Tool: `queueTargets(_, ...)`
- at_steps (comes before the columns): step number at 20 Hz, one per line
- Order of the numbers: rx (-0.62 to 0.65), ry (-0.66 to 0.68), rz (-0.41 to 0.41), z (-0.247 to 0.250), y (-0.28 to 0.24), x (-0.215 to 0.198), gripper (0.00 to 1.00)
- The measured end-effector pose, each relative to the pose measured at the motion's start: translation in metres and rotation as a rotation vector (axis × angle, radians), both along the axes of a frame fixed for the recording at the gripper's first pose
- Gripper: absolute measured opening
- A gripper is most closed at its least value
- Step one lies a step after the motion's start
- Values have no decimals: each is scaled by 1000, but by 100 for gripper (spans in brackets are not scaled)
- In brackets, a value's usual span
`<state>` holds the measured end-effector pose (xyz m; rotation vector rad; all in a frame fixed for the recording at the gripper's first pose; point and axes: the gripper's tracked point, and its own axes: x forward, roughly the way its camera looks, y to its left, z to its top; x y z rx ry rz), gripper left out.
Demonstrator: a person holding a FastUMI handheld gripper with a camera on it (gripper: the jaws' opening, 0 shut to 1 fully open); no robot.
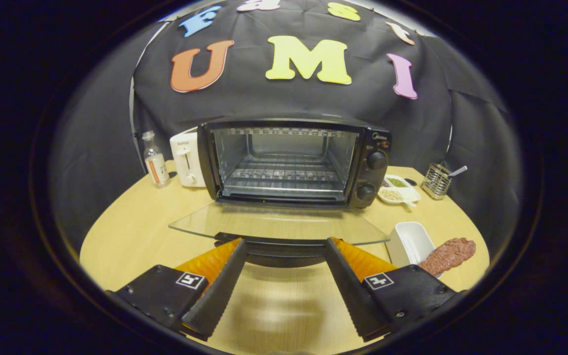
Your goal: Open the toaster oven, put the food inside, and close the toaster oven door.
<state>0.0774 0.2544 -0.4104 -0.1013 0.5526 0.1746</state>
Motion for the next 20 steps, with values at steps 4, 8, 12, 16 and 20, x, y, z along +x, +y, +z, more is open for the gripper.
queueTargets(4,9,37,-12,-16,-2,-5,100)
queueTargets(8,28,123,-20,-40,-4,-12,100)
queueTargets(12,22,136,-29,-46,-9,-9,100)
queueTargets(16,7,150,0,-46,-10,-11,100)
queueTargets(20,20,126,66,-27,-11,-11,100)
